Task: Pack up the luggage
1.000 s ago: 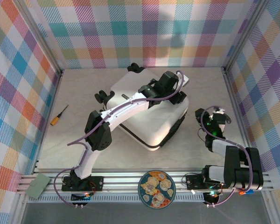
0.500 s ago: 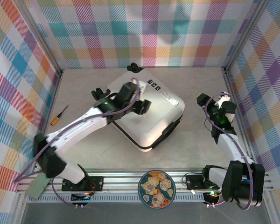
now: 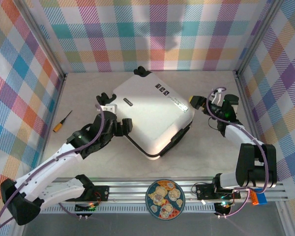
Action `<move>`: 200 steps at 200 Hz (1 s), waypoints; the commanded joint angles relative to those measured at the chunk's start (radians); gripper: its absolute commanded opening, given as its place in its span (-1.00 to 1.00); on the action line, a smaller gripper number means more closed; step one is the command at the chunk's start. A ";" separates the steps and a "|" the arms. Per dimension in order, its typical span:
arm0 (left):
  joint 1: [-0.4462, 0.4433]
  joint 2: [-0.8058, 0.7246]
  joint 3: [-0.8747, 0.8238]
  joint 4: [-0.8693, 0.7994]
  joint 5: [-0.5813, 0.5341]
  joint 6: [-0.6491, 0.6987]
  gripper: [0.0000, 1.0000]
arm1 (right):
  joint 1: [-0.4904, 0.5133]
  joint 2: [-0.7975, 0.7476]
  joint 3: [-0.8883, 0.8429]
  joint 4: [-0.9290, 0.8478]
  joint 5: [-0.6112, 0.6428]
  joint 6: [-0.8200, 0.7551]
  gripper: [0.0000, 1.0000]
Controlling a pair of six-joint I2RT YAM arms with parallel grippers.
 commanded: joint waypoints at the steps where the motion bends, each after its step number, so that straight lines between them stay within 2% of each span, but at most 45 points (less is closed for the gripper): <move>1: 0.018 -0.062 -0.092 0.076 0.081 -0.116 0.84 | 0.016 0.003 0.031 0.001 -0.057 -0.031 0.99; 22: 0.022 -0.086 -0.166 0.184 0.144 -0.142 0.85 | 0.037 0.000 0.037 -0.021 -0.059 -0.038 0.98; 56: 0.049 -0.083 -0.216 0.288 0.179 -0.149 0.86 | 0.082 0.012 0.045 -0.032 -0.059 -0.048 0.99; 101: 0.164 -0.017 -0.228 0.375 0.249 -0.135 0.86 | 0.140 0.015 0.011 -0.019 -0.055 -0.044 0.99; 152: 0.313 0.154 -0.154 0.469 0.376 -0.076 0.84 | 0.210 0.020 -0.025 0.021 -0.041 -0.028 0.97; 200: 0.431 0.321 -0.008 0.442 0.414 0.012 0.80 | 0.325 0.050 -0.041 0.093 -0.027 0.002 0.94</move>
